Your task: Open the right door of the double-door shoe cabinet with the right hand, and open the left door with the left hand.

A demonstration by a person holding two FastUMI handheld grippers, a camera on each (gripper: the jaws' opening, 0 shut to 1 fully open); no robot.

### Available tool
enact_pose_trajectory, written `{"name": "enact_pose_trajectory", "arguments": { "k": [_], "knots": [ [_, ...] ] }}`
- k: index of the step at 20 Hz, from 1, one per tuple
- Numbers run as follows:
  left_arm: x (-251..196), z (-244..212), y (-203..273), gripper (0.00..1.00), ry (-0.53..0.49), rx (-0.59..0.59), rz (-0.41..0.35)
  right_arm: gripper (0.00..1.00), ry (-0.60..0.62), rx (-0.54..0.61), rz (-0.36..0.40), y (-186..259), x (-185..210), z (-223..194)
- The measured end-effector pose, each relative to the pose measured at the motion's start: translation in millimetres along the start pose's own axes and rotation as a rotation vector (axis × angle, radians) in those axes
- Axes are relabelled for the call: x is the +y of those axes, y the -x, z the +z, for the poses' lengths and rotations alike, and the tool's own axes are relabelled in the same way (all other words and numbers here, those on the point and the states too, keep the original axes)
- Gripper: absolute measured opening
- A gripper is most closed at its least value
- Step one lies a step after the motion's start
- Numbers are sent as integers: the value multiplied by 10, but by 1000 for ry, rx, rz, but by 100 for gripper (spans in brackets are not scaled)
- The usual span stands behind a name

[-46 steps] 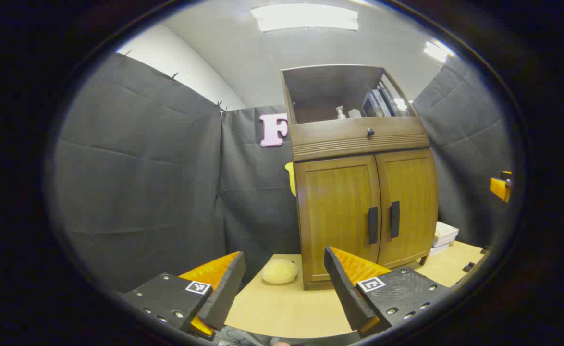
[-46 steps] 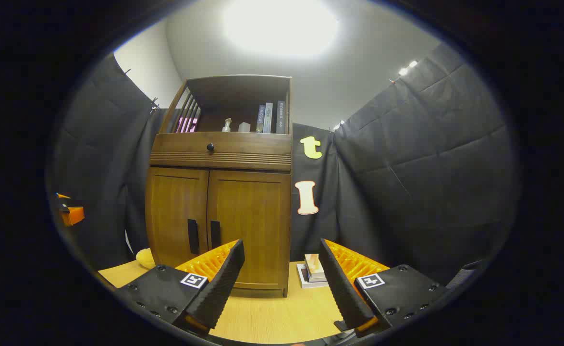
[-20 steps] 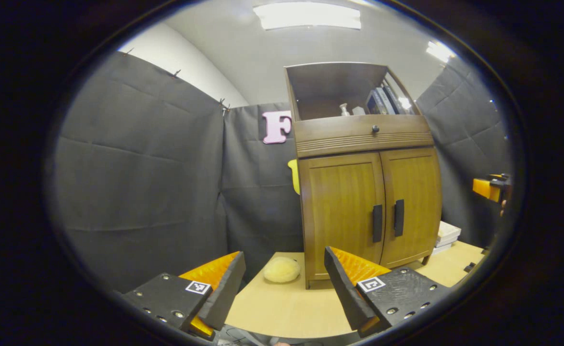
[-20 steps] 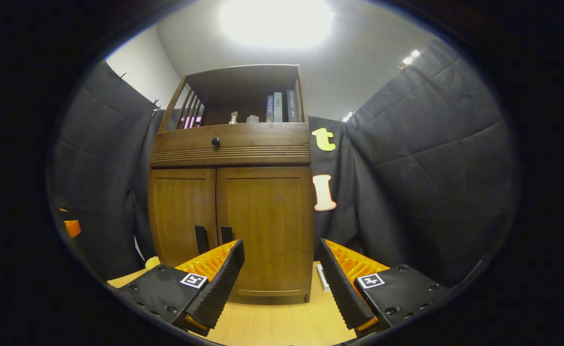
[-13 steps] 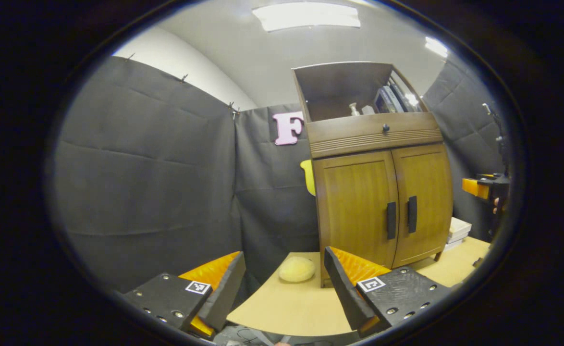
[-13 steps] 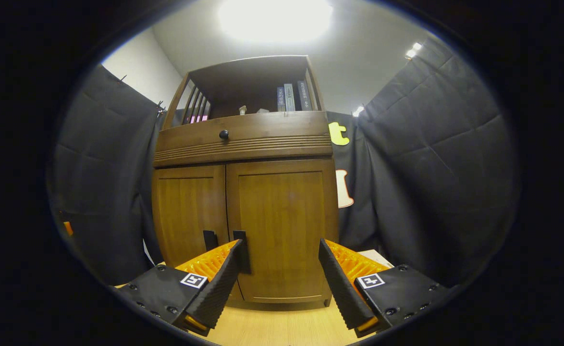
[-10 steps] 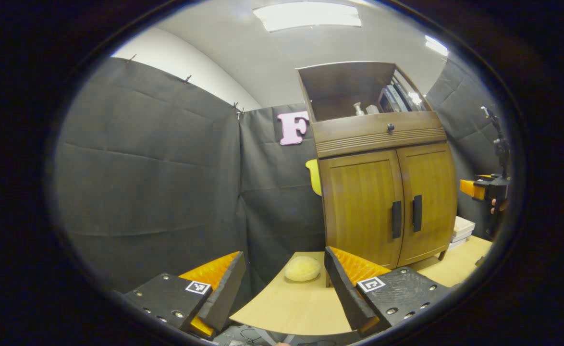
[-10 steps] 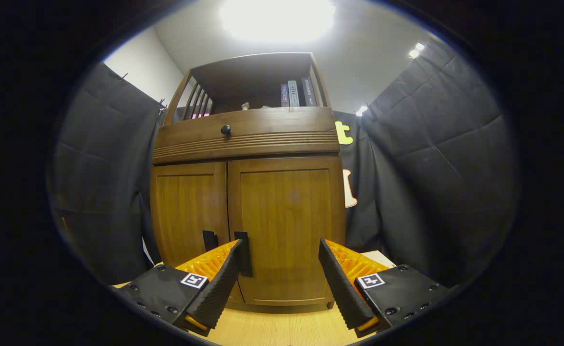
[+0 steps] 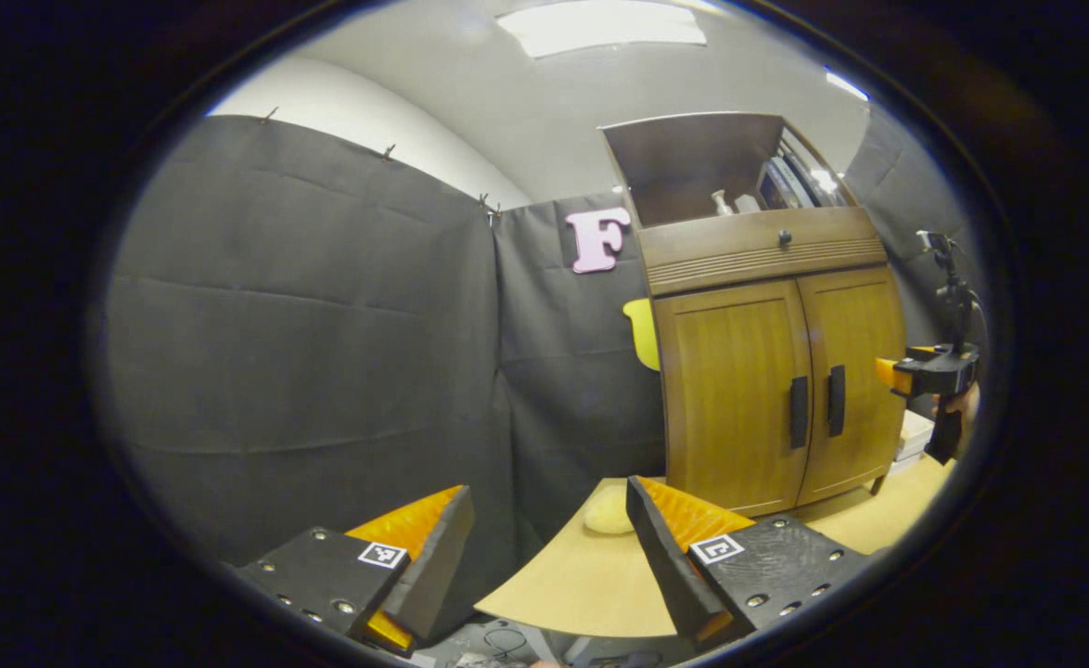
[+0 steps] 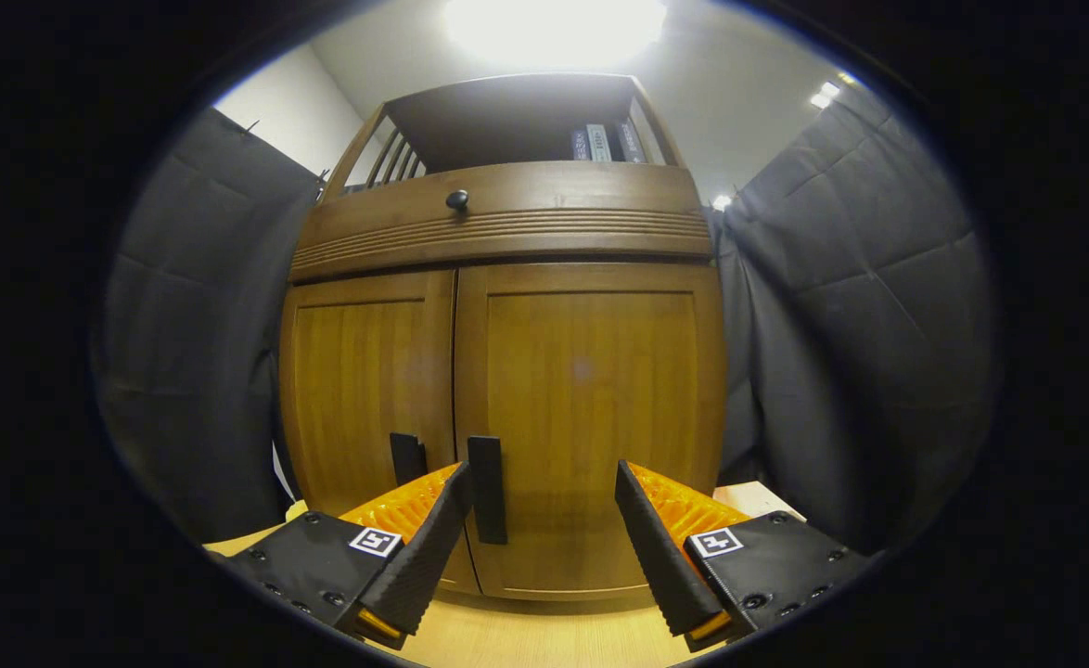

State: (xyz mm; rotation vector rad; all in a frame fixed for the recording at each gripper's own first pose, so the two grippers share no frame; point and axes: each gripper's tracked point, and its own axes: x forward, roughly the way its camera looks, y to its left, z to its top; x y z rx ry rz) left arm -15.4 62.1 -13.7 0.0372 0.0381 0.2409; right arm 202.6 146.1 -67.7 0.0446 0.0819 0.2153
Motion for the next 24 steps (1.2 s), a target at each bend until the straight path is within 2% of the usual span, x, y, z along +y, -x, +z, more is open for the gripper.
{"name": "enact_pose_trajectory", "arguments": {
  "k": [1,2,9,10,11,12,13,14,16,18,19,20,21,24],
  "knots": [
    [6,1,6,95,-2,2,8,97,-3,2,5,-56,33,-42],
    [8,5,6,98,-5,4,13,97,-7,6,7,-112,56,-93],
    [38,2,9,98,-14,31,48,97,-9,67,39,-530,243,-404],
    [42,11,8,95,-15,36,54,96,-8,74,39,-586,260,-407],
    [43,12,10,98,-16,41,61,97,-7,82,39,-628,286,-423],
    [49,31,12,95,-15,42,68,97,-8,90,40,-677,313,-443],
    [50,28,13,98,-15,44,74,97,-9,99,40,-735,322,-479],
    [58,29,10,95,-15,46,81,97,-10,108,37,-794,330,-504],
    [66,27,1,95,-18,50,90,89,-13,127,41,-915,369,-549],
    [70,42,4,95,-22,53,99,70,-17,144,50,-988,405,-605],
    [69,61,12,95,-22,55,101,69,-23,154,63,-1029,448,-629],
    [72,69,24,92,-23,54,106,73,-27,161,73,-1073,486,-634],
    [67,77,23,98,-22,53,106,69,-23,168,74,-1096,506,-668],
    [71,75,23,98,-24,46,102,36,-30,180,47,-1065,444,-650]
  ]
}}
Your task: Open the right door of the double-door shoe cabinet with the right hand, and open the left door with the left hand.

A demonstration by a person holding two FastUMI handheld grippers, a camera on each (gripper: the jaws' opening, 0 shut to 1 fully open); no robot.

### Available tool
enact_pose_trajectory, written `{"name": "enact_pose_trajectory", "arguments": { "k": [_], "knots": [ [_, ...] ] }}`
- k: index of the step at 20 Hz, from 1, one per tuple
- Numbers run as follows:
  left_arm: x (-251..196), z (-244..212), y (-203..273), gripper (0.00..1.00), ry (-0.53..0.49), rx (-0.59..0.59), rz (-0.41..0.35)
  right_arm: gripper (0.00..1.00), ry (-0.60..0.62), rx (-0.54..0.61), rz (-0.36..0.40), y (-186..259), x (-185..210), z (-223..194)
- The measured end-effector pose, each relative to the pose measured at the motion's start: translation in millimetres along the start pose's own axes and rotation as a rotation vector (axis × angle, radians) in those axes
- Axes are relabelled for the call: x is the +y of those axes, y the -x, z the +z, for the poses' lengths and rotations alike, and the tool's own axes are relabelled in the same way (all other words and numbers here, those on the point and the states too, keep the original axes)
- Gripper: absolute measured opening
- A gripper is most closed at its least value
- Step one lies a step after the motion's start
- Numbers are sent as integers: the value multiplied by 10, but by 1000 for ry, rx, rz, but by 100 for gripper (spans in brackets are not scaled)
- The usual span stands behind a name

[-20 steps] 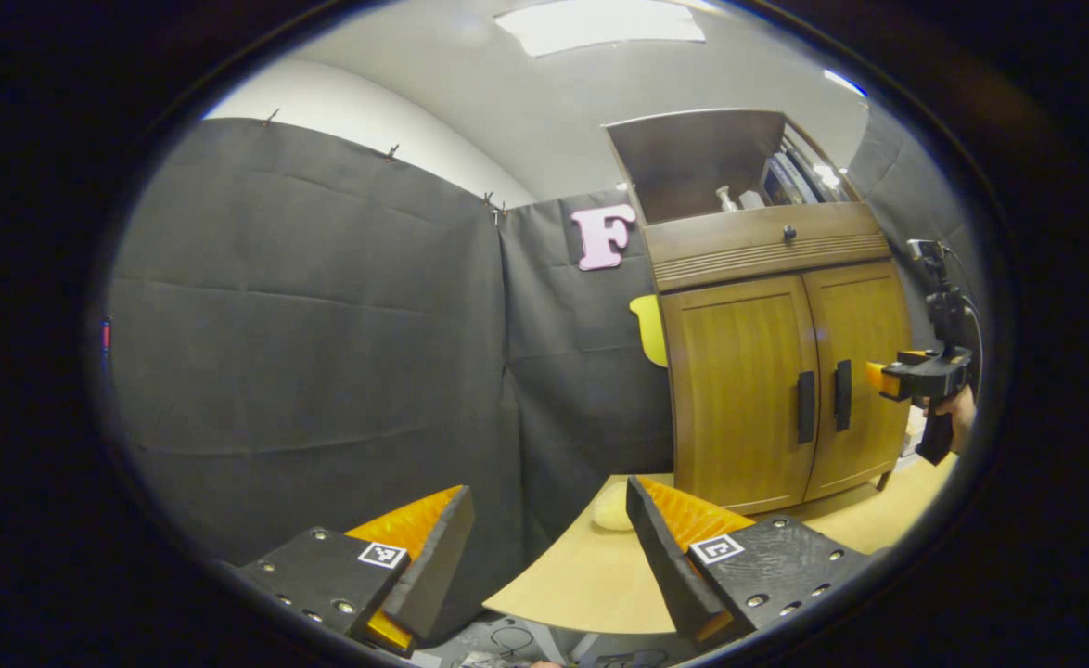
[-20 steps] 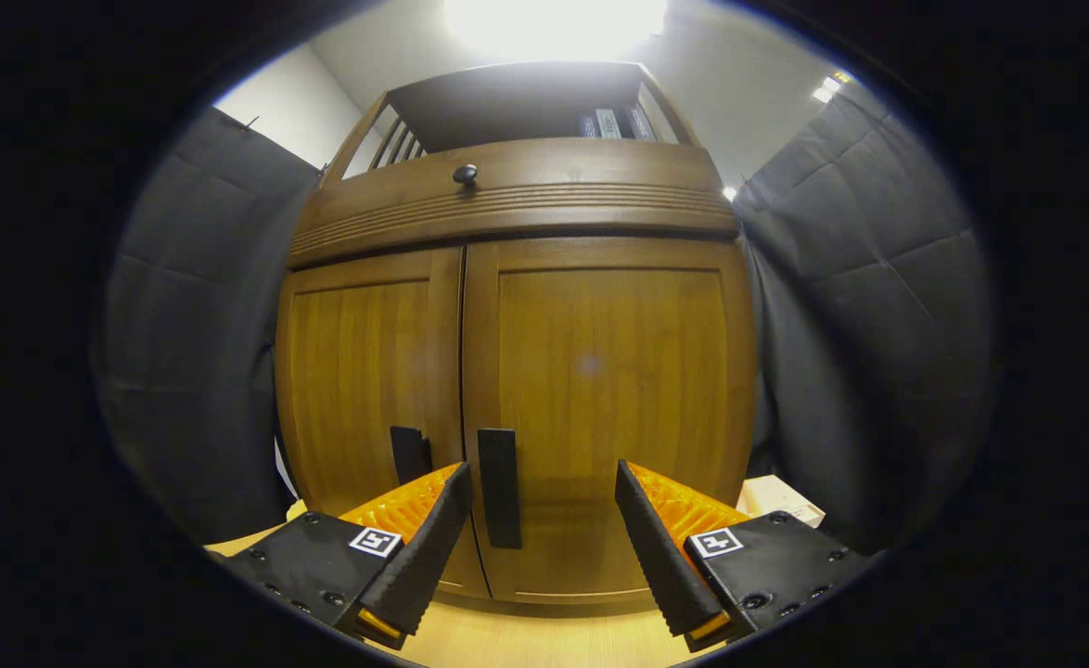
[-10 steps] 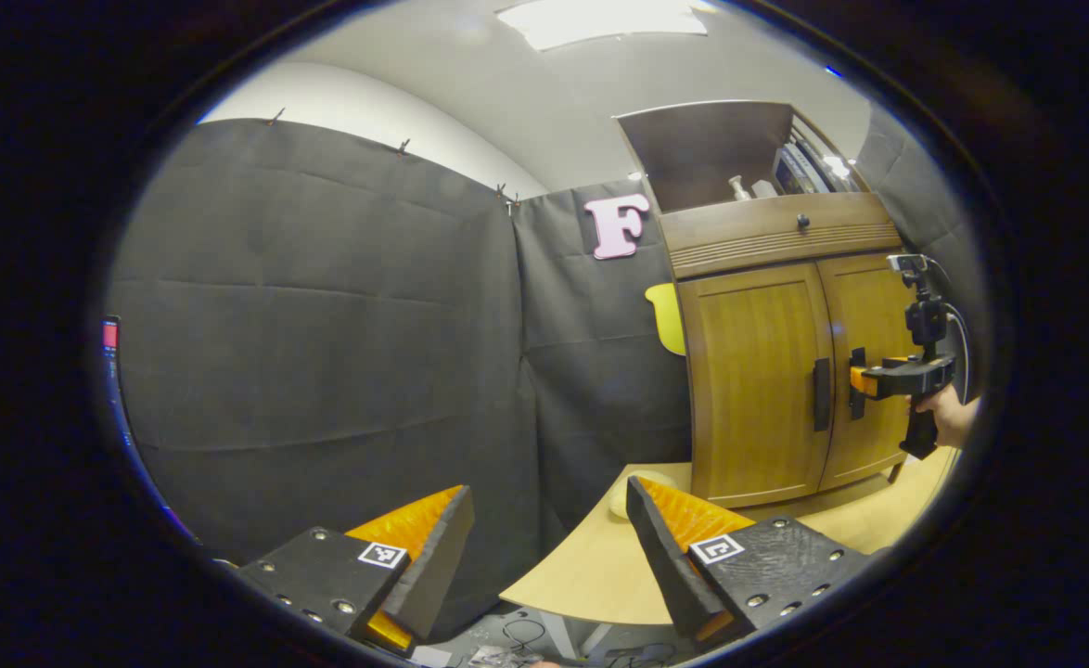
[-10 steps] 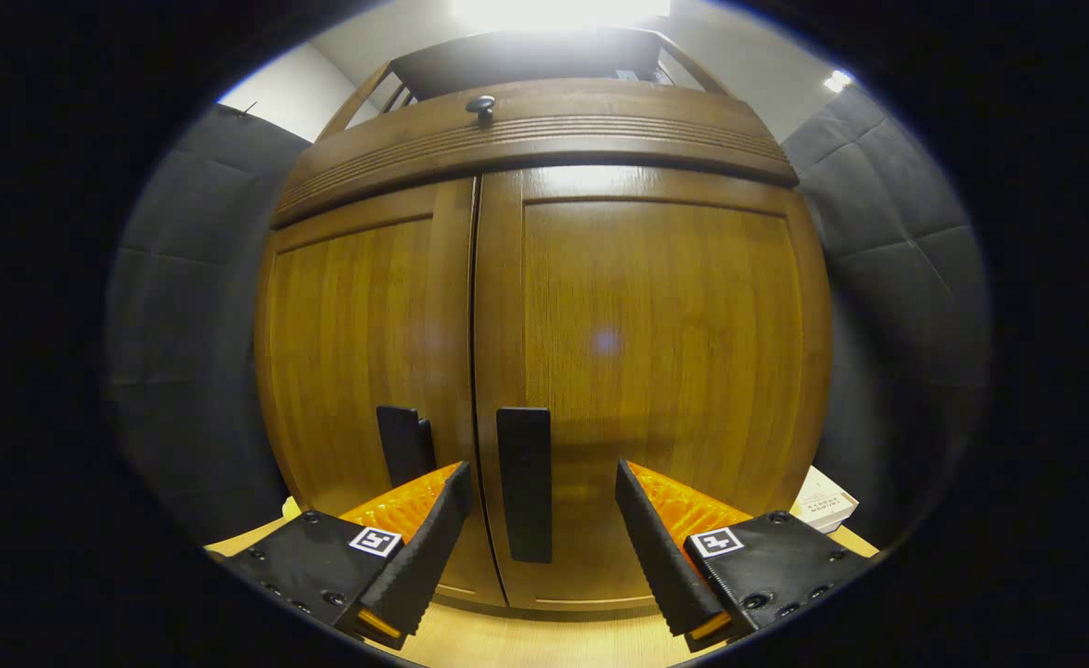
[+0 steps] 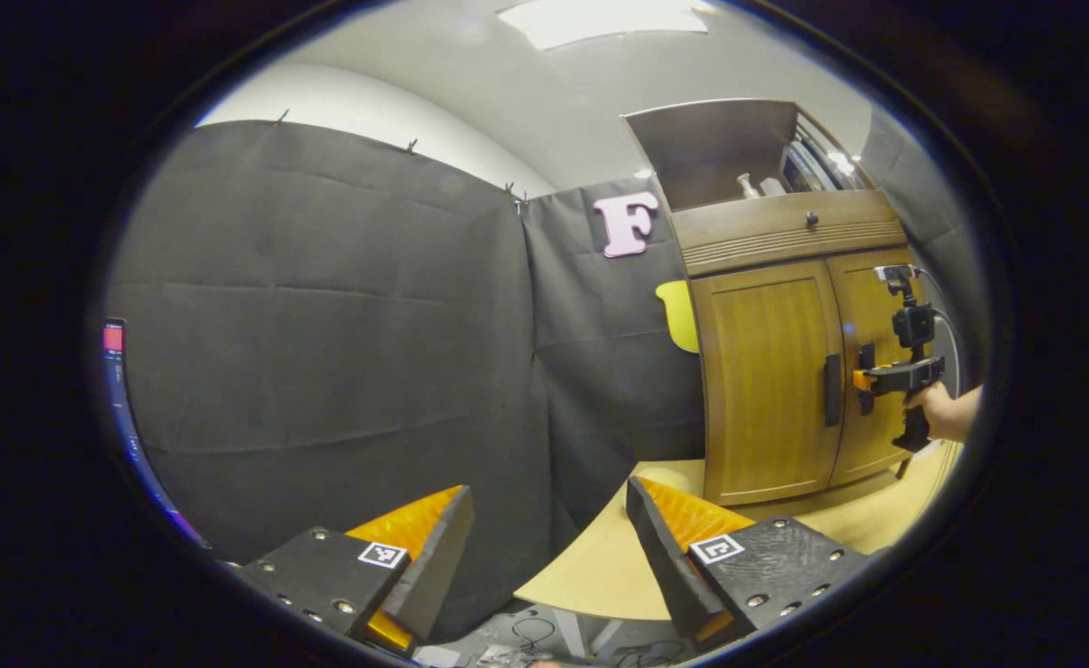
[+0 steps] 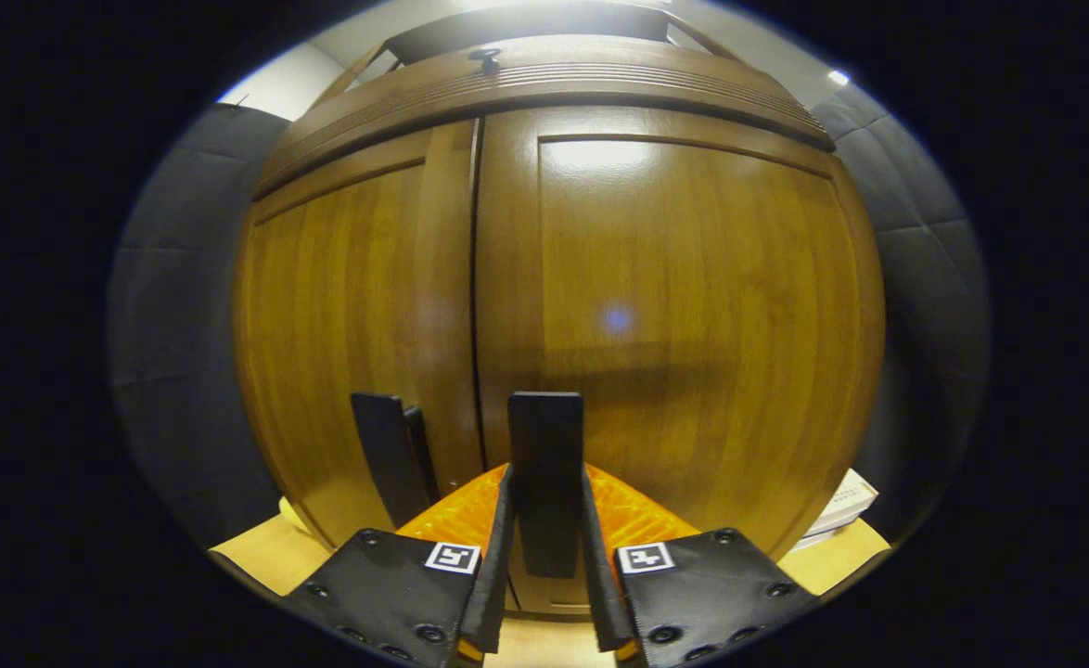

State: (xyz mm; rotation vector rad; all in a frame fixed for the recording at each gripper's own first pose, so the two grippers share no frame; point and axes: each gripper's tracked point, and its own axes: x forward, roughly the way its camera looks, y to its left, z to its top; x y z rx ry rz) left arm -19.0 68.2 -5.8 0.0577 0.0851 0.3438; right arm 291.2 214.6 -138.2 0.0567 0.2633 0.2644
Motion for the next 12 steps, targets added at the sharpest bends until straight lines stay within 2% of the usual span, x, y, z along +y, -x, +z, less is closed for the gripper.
{"name": "enact_pose_trajectory", "arguments": {
  "k": [2,3,4,5,8,9,10,12],
  "knots": [
    [-8,5,7,98,-2,-5,-9,32,-13,11,13,-31,11,-13],
    [-12,11,15,98,-1,-8,-14,19,-10,6,20,-50,6,-15],
    [-15,14,16,98,1,-11,-19,21,-17,10,23,11,0,-15],
    [-17,9,14,98,4,-15,-24,7,-16,12,26,-19,10,-29],
    [-28,-14,-4,98,10,-26,-51,7,-24,5,39,113,7,-24],
    [-37,-24,-5,98,10,-30,-60,14,-27,9,46,158,6,-36],
    [-47,-32,-8,98,13,-34,-70,7,-28,8,53,203,3,-35],
    [-59,-66,-12,98,21,-39,-92,11,-23,9,66,300,0,-47]
  ]
}}
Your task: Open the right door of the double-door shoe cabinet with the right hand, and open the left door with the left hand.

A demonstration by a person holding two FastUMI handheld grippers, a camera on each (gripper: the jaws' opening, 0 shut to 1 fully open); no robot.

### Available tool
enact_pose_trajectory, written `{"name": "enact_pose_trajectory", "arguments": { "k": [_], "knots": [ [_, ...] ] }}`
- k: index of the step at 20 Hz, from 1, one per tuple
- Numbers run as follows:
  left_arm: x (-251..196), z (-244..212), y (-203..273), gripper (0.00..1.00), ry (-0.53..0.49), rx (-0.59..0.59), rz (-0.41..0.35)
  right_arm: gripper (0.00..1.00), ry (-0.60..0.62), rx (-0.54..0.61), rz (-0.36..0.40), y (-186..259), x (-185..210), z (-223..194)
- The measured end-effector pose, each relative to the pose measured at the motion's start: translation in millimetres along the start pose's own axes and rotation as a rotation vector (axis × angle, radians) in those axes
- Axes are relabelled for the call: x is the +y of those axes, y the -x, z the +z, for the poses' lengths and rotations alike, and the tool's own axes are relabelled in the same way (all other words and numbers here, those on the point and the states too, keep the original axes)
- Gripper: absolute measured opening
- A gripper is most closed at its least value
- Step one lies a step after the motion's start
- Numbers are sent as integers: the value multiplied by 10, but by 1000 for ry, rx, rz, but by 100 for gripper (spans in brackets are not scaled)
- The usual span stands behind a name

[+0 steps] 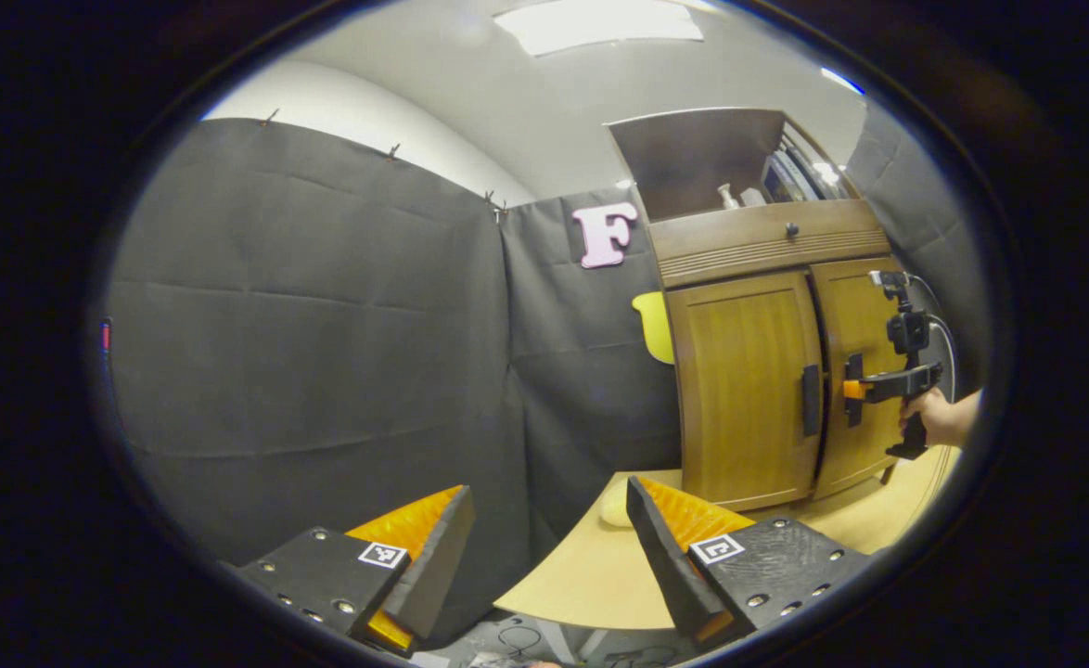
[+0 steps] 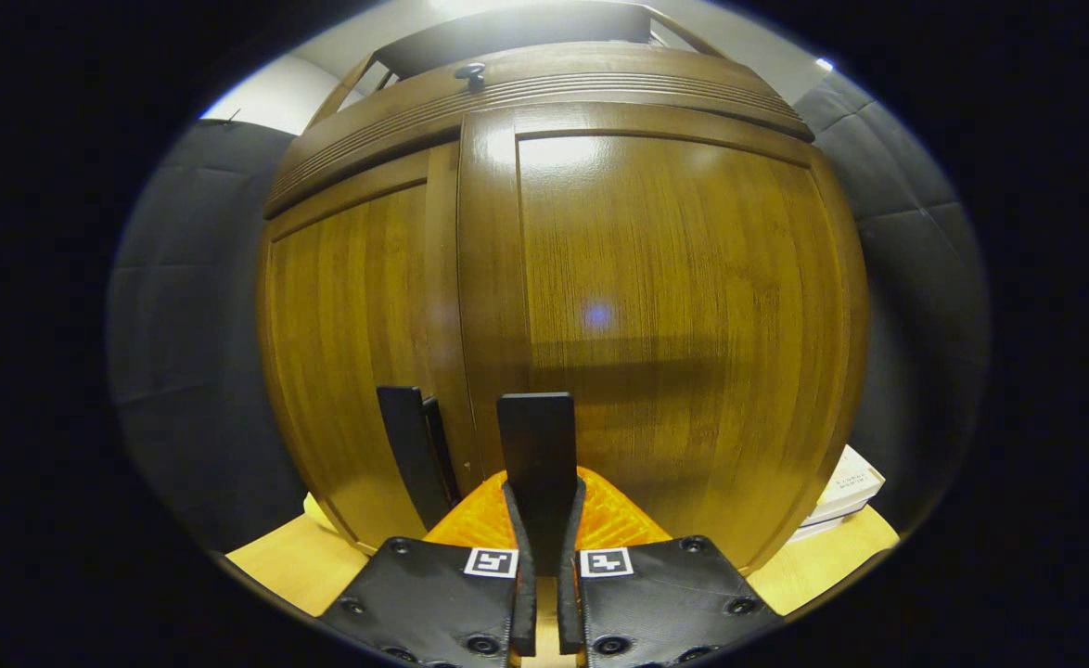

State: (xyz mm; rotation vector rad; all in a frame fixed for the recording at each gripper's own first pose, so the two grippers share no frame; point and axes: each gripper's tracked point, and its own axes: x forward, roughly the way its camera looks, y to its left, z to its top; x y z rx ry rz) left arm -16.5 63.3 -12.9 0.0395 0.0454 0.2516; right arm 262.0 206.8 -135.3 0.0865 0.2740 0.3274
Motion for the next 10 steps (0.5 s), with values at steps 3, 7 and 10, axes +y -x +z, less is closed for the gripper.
{"name": "enact_pose_trajectory", "arguments": {
  "k": [3,7,10],
  "knots": [
    [-14,-69,-36,98,7,-3,-36,7,-5,2,18,166,-9,-26],
    [-38,-178,-77,98,18,-10,-80,10,3,4,36,395,-46,-41],
    [-72,-147,-51,98,26,-13,-114,10,5,6,46,563,-79,-51]
  ]
}}
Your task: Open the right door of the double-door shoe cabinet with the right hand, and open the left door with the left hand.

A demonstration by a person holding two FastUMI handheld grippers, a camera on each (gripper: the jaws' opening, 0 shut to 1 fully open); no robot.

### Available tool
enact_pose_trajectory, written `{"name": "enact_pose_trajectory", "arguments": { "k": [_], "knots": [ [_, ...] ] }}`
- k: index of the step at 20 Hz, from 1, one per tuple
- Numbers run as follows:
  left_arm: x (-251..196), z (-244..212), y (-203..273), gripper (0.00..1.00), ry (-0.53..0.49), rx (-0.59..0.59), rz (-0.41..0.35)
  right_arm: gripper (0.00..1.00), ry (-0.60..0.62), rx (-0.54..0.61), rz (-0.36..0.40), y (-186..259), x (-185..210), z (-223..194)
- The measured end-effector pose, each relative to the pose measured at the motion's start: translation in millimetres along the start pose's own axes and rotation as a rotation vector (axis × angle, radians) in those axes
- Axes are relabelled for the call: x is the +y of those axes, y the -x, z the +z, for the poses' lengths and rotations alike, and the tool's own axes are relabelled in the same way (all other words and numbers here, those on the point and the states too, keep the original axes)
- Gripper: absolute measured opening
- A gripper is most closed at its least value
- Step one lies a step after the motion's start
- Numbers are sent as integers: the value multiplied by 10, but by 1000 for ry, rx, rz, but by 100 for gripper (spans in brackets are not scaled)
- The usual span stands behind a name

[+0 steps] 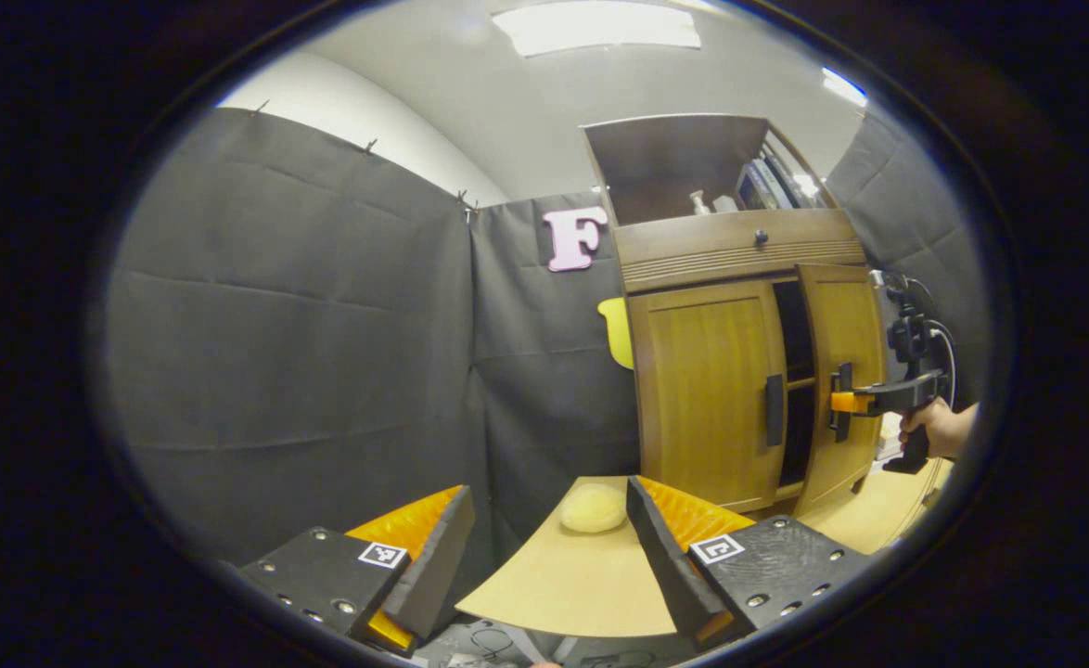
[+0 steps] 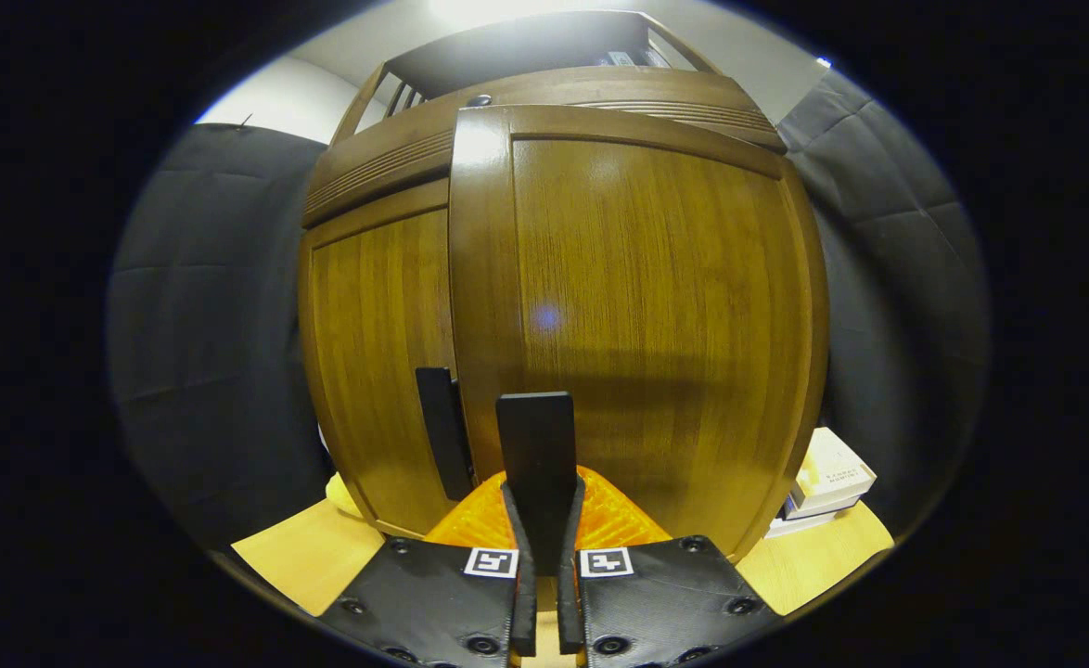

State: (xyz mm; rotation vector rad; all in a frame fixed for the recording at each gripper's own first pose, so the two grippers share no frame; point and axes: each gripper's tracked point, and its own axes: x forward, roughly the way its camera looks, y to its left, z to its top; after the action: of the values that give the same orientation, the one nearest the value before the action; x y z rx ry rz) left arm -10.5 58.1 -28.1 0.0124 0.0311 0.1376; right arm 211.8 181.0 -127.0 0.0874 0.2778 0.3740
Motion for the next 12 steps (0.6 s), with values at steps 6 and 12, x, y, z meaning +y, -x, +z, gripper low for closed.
{"name": "enact_pose_trajectory", "arguments": {
  "k": [6,12],
  "knots": [
    [-74,48,53,98,12,-12,-76,10,6,10,-5,308,-114,-28],
    [-151,54,67,98,24,-20,-169,10,3,14,-33,650,-298,-31]
  ]
}}
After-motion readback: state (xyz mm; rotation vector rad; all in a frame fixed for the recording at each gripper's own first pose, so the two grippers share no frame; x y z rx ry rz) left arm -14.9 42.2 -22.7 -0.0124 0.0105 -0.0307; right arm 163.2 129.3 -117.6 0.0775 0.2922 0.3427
